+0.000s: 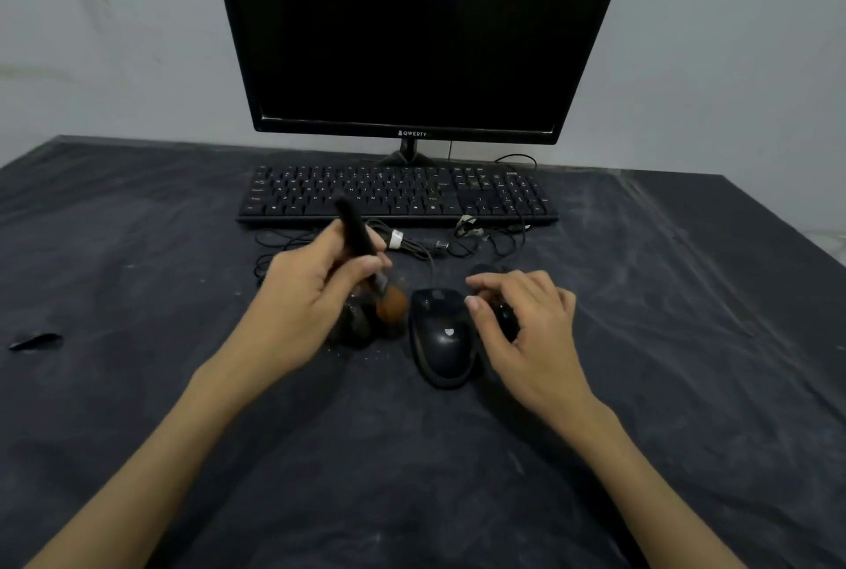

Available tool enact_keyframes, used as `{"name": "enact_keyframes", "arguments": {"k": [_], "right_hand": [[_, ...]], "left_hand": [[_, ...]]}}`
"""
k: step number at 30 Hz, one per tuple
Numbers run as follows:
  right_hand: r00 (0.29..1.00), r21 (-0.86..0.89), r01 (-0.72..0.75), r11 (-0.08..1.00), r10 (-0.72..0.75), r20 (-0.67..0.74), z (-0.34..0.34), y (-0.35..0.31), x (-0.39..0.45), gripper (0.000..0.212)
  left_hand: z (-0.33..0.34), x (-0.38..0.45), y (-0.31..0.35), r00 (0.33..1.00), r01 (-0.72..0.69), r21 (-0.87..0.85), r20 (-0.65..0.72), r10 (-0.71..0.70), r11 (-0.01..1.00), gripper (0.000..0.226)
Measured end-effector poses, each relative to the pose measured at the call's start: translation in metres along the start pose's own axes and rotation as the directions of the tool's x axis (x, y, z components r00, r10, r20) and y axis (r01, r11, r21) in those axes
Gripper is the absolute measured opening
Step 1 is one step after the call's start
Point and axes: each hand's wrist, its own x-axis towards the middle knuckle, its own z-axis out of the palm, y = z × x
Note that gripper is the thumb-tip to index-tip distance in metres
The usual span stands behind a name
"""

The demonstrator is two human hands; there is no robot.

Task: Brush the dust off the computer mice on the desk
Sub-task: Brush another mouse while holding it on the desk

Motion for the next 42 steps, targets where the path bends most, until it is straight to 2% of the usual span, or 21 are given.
{"name": "enact_keyframes", "arguments": {"k": [1,3,4,6,8,9,11,13,16,19,22,25,28,30,33,36,39,42], "right_hand": [[1.000,-0.002,-0.012,1.000,0.012,0.002,0.000,0.001,0.001,0.027],[1.000,-0.003,-0.027,1.000,0.027,0.003,0.000,0.002,0.001,0.027],[1.000,-0.006,-0.025,1.000,0.025,0.010,0.001,0.001,0.001,0.028],[1.000,-0.017,-0.009,1.000,0.010,0.029,0.001,0.000,-0.001,0.028],[0.999,-0.023,-0.003,1.000,0.004,0.039,0.001,0.000,-0.001,0.028],[0.999,-0.023,-0.008,1.000,0.009,0.037,0.001,0.000,-0.001,0.028],[0.999,-0.024,-0.023,0.999,0.024,0.032,0.000,0.001,-0.001,0.028],[0.999,-0.026,-0.037,0.999,0.038,0.032,0.000,0.001,-0.001,0.027],[0.998,-0.028,-0.046,0.999,0.047,0.038,0.001,0.001,-0.002,0.024],[0.997,-0.029,-0.063,0.998,0.064,0.049,0.000,-0.001,-0.003,0.028],[0.991,-0.090,-0.075,0.993,0.085,0.108,0.000,-0.005,-0.005,0.043],[0.973,-0.211,-0.061,0.975,0.105,0.204,0.003,-0.010,-0.008,0.080],[0.964,-0.269,-0.073,0.960,0.137,0.227,0.007,-0.014,-0.011,0.101],[0.964,-0.271,-0.102,0.957,0.163,0.211,0.009,-0.015,-0.011,0.102],[0.964,-0.263,-0.121,0.957,0.176,0.198,0.008,-0.017,-0.010,0.103],[0.960,-0.253,-0.125,0.959,0.182,0.214,0.006,-0.017,-0.010,0.105],[0.956,-0.247,-0.128,0.961,0.185,0.226,0.005,-0.017,-0.010,0.106],[0.956,-0.236,-0.136,0.962,0.190,0.225,0.004,-0.019,-0.011,0.105]], "left_hand": [[0.001,0.000,0.002,1.000,0.018,-0.094,-0.018,-0.020,0.995,0.015],[0.008,-0.002,0.006,0.997,0.075,-0.245,0.035,-0.068,0.967,0.016],[0.013,-0.003,0.007,0.994,0.084,-0.238,0.084,-0.065,0.968,0.015],[0.015,-0.005,0.001,0.989,0.038,-0.098,0.144,-0.024,0.994,0.013],[0.009,-0.003,-0.005,0.991,0.014,0.011,0.131,-0.015,1.000,0.013],[0.005,-0.002,-0.007,0.994,0.021,0.012,0.104,-0.022,1.000,0.013],[0.004,-0.002,-0.004,0.997,0.053,-0.095,0.059,-0.048,0.994,0.015],[0.009,-0.004,0.001,0.994,0.072,-0.201,0.095,-0.054,0.977,0.016],[0.012,-0.005,0.003,0.983,0.039,-0.092,0.183,-0.022,0.995,0.015],[0.000,-0.002,0.001,0.991,0.006,0.016,0.135,-0.008,1.000,0.014],[-0.002,-0.002,0.006,0.998,0.006,-0.079,0.060,-0.002,0.997,0.017],[0.010,-0.006,0.006,0.992,0.031,-0.165,0.128,-0.010,0.986,0.016],[0.007,-0.005,-0.004,0.978,0.064,-0.036,0.201,-0.056,0.997,0.013],[0.000,-0.001,-0.009,0.983,0.075,-0.007,0.167,-0.073,0.997,0.013],[-0.003,0.002,-0.003,0.996,0.067,-0.203,0.072,-0.053,0.977,0.017],[0.007,0.002,0.004,0.993,0.046,-0.297,0.116,-0.012,0.954,0.021],[0.018,0.006,0.000,0.976,0.056,-0.154,0.215,-0.022,0.986,0.017],[0.015,0.017,-0.007,0.995,0.058,-0.026,0.081,-0.055,0.998,0.017]]}}
